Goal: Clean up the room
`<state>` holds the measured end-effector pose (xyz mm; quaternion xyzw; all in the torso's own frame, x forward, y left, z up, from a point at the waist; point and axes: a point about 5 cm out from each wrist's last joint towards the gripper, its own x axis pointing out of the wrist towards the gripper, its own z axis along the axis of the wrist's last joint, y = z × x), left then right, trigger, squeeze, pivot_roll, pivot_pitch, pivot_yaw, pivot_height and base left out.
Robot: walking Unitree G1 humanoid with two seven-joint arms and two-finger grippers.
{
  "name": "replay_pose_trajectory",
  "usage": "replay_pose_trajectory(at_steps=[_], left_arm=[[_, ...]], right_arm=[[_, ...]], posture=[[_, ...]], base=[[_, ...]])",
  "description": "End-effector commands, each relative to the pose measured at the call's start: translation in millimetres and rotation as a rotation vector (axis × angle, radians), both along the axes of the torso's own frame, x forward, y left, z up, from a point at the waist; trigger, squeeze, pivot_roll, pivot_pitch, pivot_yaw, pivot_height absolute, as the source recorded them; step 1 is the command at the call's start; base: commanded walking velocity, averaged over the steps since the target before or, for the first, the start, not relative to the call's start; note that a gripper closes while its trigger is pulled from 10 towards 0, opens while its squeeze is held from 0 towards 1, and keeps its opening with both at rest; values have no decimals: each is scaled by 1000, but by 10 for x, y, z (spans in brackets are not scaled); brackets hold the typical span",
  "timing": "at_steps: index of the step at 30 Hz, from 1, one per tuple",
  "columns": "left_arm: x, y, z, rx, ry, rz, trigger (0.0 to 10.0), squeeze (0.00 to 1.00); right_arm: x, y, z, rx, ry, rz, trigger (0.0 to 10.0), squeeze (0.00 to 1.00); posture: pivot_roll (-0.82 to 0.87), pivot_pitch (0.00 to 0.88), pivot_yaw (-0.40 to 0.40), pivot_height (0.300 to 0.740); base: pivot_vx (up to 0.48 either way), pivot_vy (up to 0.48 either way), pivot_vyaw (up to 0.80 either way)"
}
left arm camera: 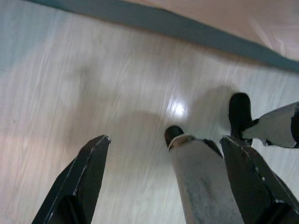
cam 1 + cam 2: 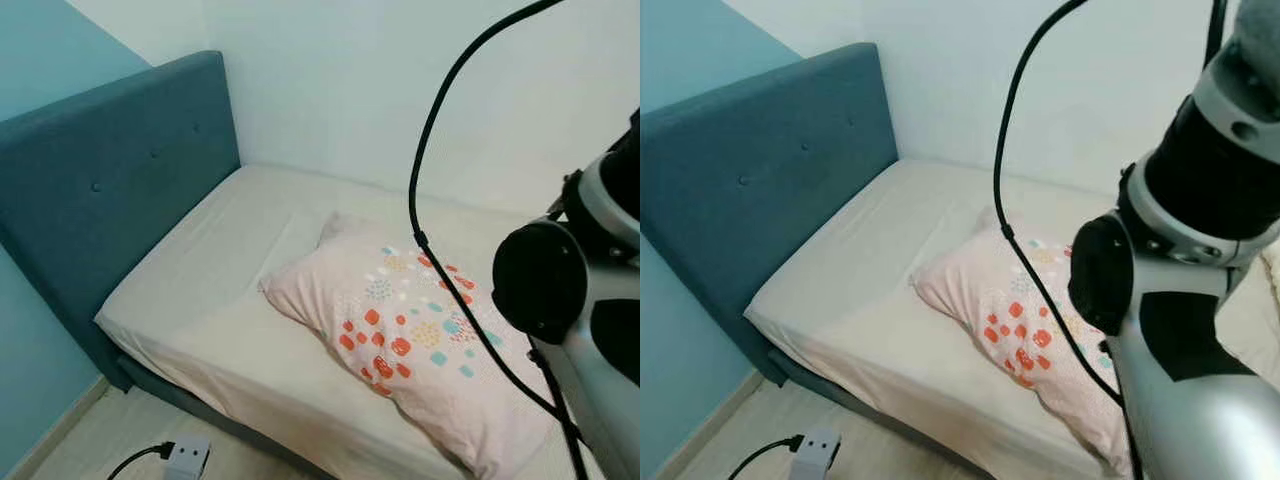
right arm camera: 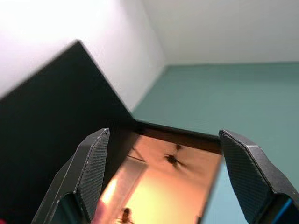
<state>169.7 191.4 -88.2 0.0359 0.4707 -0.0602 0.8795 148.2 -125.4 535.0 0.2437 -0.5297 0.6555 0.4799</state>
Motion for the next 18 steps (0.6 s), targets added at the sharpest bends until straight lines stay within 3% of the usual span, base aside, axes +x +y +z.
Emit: replay_pose_trajectory(at_steps=[1,2,3,4,5,6,7,8,9,10,11,12,13,15,16,18], left_arm=[[-34,-29,-19,-7,8,-2,10000,0],[-34,-29,-19,-7,8,-2,10000,0],[-34,-37,-20,-9,7,6,10000,0],[-34,-37,-20,-9,7,6,10000,0],[-34,-42,-21,-10,6,11,10000,0],[-34,-42,-21,-10,6,11,10000,0],[-33,-45,-21,-8,6,15,10000,0],[-33,-45,-21,-8,6,15,10000,0],[-32,-46,-21,-7,7,16,10000,0],[-32,-46,-21,-7,7,16,10000,0],[-26,-45,-20,-5,6,19,10000,0],[-18,-44,-16,-4,5,22,10000,0],[-18,-44,-16,-4,5,22,10000,0],[4,-44,-7,-3,-1,26,10000,0],[4,-44,-7,-3,-1,26,10000,0],[45,-44,11,-5,-14,42,10000,0]], right_arm=[[370,-157,-157,36,147,-137,10000,0],[370,-157,-157,36,147,-137,10000,0],[921,-317,-491,51,418,-335,10000,0],[921,-317,-491,51,418,-335,10000,0],[1309,-463,-868,39,629,-500,10000,0],[1309,-463,-868,39,629,-500,10000,0],[1856,-654,-1732,-49,972,-748,10000,0],[1856,-654,-1732,-49,972,-748,10000,0],[2056,-796,-2448,-145,1196,-901,10000,0],[2056,-796,-2448,-145,1196,-901,10000,0],[2089,-905,-3132,-248,1371,-1011,10000,0],[2012,-985,-3718,-313,1534,-1047,10000,0],[2012,-985,-3718,-313,1534,-1047,10000,0],[1830,-1063,-4353,-353,1739,-1073,10000,0],[1830,-1063,-4353,-353,1739,-1073,10000,0],[1667,-1094,-4701,-358,1874,-1077,10000,0]], posture=[[35,6,3,730],[35,6,3,730],[37,5,1,730],[37,5,1,730],[37,5,1,730],[37,5,1,730],[33,0,1,730],[33,0,1,730],[33,0,2,730],[33,0,2,730],[34,0,4,730],[32,0,4,730],[32,0,4,730],[33,0,2,730],[33,0,2,730],[30,0,2,730]], base=[[0,0,0],[0,0,0],[0,0,0],[0,0,0],[0,0,0],[0,0,0],[0,0,0],[0,0,0],[0,0,0],[0,0,0],[0,0,0],[0,0,0],[0,0,0],[0,0,0],[0,0,0],[0,0,0]])
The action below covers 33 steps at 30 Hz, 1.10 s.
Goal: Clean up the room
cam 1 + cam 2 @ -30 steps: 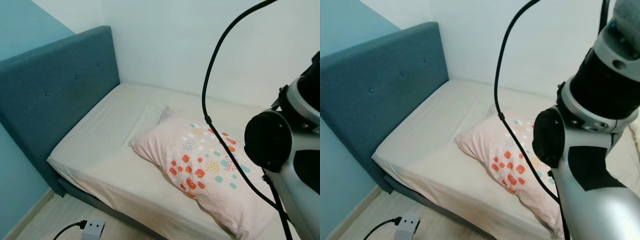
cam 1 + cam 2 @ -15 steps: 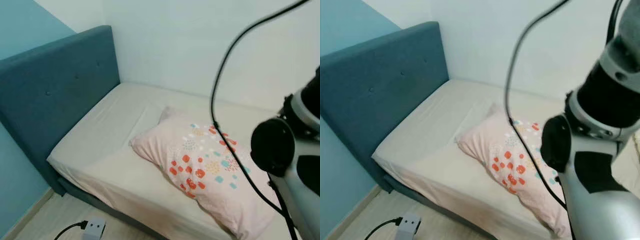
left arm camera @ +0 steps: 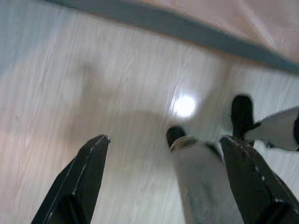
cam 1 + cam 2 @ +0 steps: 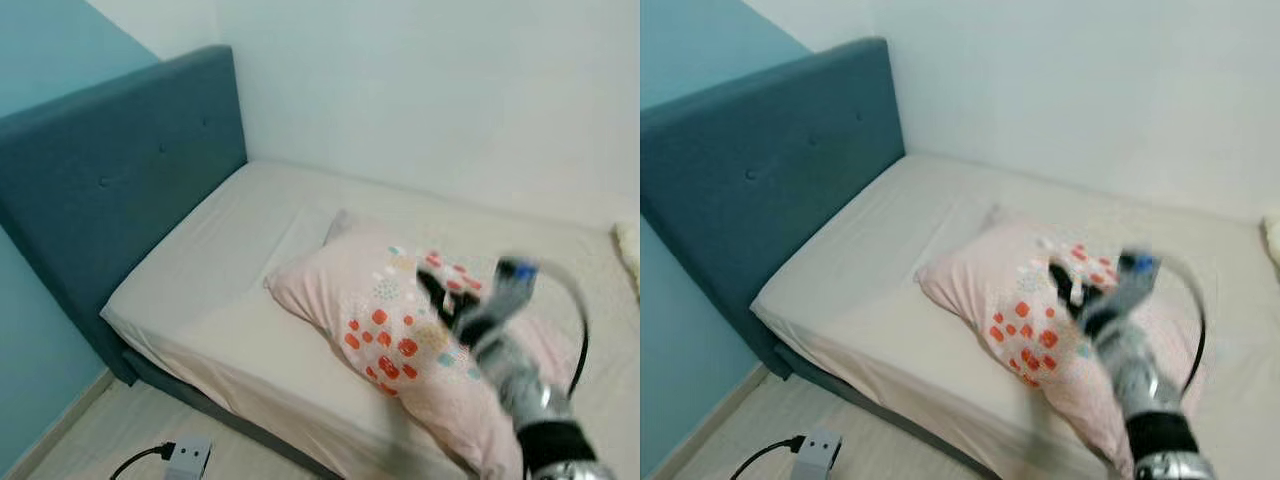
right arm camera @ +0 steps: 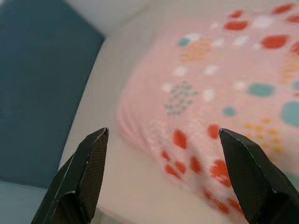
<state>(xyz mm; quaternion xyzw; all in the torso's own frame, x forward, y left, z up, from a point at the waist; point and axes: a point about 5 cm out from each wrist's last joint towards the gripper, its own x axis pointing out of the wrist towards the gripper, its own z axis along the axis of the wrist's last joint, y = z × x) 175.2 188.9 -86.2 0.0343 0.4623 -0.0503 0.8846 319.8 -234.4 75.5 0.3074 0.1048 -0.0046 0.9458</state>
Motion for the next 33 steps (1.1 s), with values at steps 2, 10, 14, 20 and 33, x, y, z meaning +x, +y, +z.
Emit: replay_pose_trajectory(at_steps=[2,10,14,20,33], left_arm=[[17,-18,3,-14,-4,37,10000,0],[242,18,119,-20,-82,115,10000,0],[422,82,234,-14,-156,166,10000,0],[483,112,277,-10,-179,185,10000,0],[281,116,155,-1,-106,168,10000,0]], right_arm=[[-109,11,-218,-1,62,-24,10000,0],[-259,196,-509,-34,158,29,10000,0],[-281,451,-607,-82,167,148,10000,0],[-285,650,-633,-154,153,280,10000,0],[-346,778,-774,-334,208,472,10000,0]], posture=[[29,0,1,730],[27,0,-4,730],[31,0,-7,730],[33,0,-10,730],[25,0,-32,730]], base=[[0,0,0],[0,0,-380],[273,0,0],[435,0,0],[361,0,272]])
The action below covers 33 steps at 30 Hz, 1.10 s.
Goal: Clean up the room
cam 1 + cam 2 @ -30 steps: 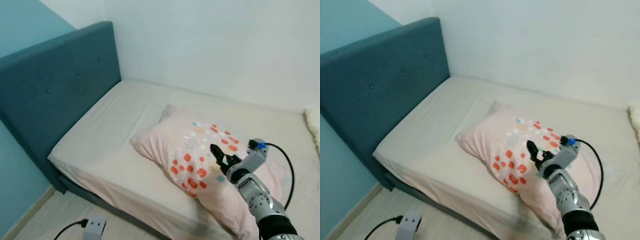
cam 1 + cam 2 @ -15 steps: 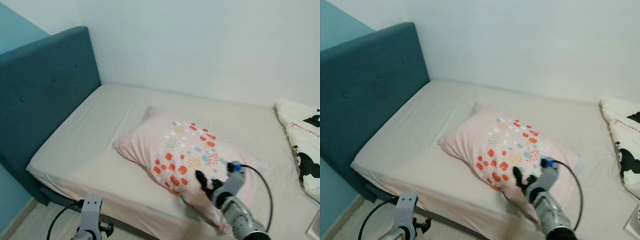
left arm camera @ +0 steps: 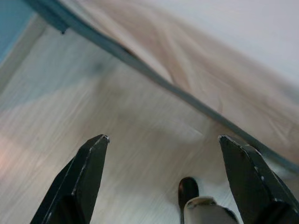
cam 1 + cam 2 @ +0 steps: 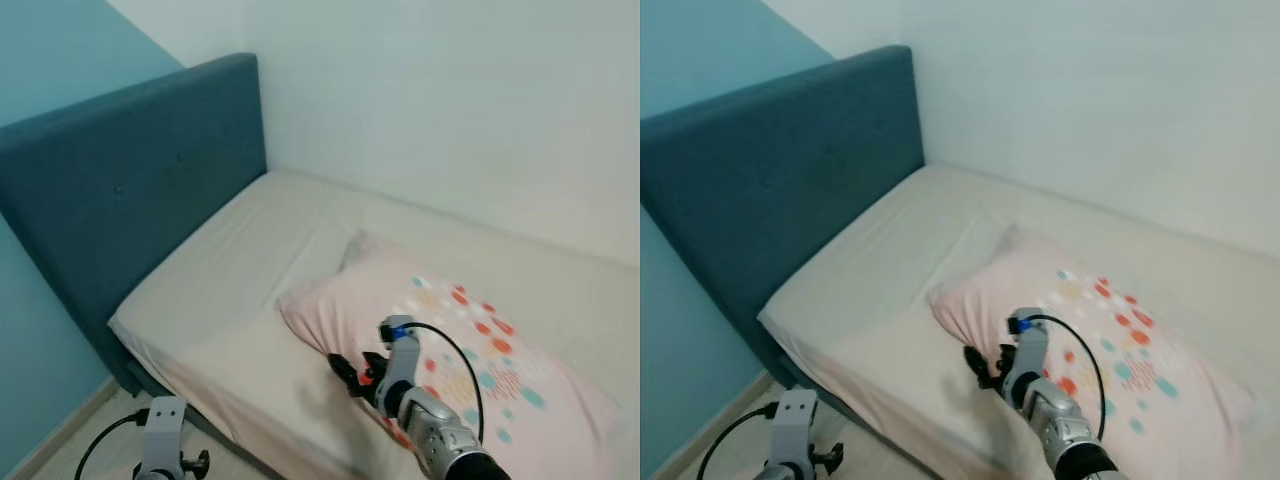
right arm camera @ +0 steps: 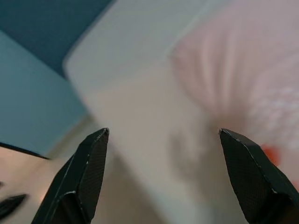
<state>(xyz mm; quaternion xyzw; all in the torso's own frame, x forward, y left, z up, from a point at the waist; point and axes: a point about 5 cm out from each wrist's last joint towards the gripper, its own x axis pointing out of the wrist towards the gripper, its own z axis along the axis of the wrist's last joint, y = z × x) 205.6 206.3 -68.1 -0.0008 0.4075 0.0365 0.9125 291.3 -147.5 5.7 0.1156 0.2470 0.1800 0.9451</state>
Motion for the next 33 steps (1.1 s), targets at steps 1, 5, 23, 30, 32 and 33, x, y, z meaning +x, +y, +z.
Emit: replay_pose_trajectory(at_steps=[1,5,23,30,32,33], left_arm=[[-46,-70,-41,-4,32,-34,10000,0],[-88,-95,-70,-1,55,-46,10000,0],[-138,-108,-108,9,109,-49,10000,0],[-142,-110,-109,23,104,-48,10000,0],[-143,-107,-110,27,106,-50,10000,0],[-144,-105,-110,31,107,-53,10000,0]], right_arm=[[-69,-116,-88,-19,53,-30,10000,0],[-71,-182,-99,8,61,-81,10000,0],[-138,-372,-192,-4,107,-232,10000,0],[-149,-373,-215,-8,119,-248,10000,0],[-151,-370,-218,-8,120,-248,10000,0],[-153,-368,-220,-7,120,-248,10000,0]], posture=[[25,0,-33,730],[23,0,-33,730],[13,0,-26,730],[15,0,-28,730],[15,0,-27,730],[15,0,-27,730]], base=[[0,0,-775],[0,0,-756],[-20,18,-716],[-146,129,0],[0,0,0],[0,0,0]])
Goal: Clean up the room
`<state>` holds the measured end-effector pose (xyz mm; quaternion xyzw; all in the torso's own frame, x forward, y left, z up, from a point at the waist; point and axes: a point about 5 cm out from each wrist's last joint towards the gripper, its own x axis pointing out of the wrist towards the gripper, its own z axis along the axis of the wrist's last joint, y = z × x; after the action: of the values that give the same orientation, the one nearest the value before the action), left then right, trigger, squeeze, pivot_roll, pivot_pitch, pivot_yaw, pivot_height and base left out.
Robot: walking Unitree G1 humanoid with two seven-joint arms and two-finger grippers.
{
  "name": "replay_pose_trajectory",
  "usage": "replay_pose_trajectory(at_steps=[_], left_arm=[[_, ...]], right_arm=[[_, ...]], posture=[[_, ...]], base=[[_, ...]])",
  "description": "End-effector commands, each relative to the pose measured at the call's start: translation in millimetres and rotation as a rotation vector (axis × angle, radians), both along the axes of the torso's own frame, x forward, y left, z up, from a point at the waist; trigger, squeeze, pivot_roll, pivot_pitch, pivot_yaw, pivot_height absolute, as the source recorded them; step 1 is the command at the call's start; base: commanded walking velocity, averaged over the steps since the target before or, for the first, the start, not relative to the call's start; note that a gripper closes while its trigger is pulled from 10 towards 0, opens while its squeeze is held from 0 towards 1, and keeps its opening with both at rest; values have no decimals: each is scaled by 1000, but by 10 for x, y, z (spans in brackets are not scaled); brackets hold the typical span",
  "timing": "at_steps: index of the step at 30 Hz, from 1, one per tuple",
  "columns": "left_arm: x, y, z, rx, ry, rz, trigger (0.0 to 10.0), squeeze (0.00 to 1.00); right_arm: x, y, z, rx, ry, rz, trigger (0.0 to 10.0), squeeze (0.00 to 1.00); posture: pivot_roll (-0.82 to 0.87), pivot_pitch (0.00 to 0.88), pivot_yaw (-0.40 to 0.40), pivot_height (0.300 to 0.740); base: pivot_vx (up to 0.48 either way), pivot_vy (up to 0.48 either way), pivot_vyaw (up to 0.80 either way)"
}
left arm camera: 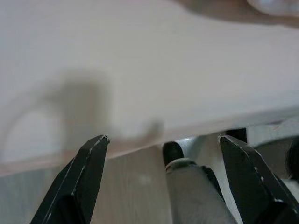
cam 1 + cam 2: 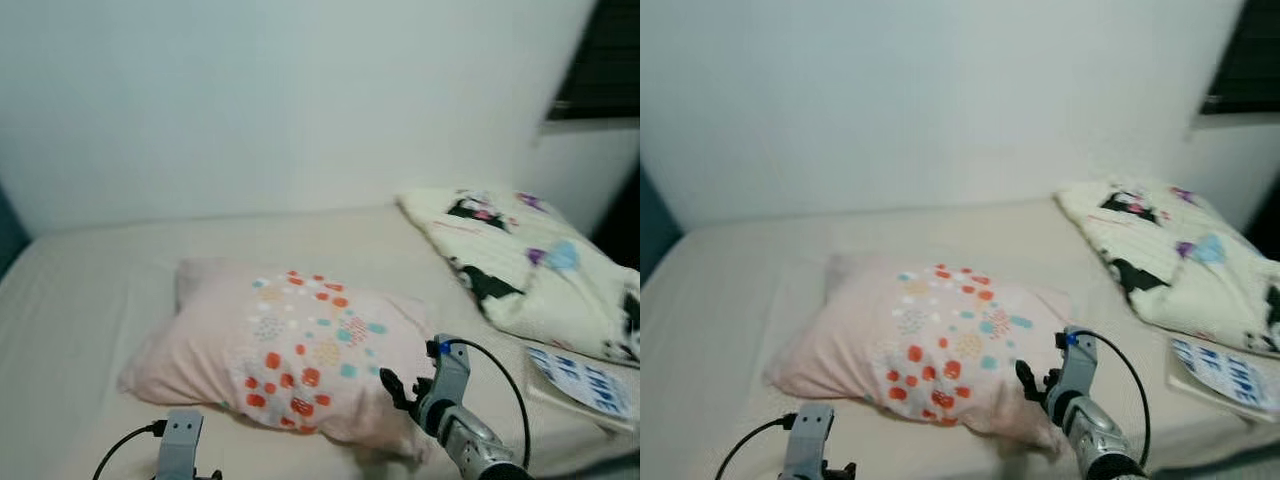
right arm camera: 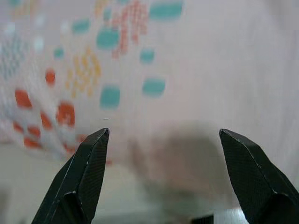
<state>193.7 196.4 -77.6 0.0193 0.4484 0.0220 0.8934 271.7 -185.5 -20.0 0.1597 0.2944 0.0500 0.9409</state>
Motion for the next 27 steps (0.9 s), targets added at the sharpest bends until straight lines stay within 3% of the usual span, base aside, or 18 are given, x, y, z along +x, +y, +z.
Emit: replay_pose_trajectory(at_steps=[1,15,27], left_arm=[[-25,-6,-15,9,15,-11,10000,0],[-23,2,-18,16,31,6,10000,0],[-15,-33,-20,-14,37,11,10000,0]], right_arm=[[43,12,37,-11,-16,9,10000,0],[62,117,58,43,-50,42,10000,0],[68,40,59,8,-49,-14,10000,0]], posture=[[15,0,-27,730],[8,0,-15,730],[10,0,-15,730]], base=[[0,0,0],[0,0,0],[-362,0,0]])
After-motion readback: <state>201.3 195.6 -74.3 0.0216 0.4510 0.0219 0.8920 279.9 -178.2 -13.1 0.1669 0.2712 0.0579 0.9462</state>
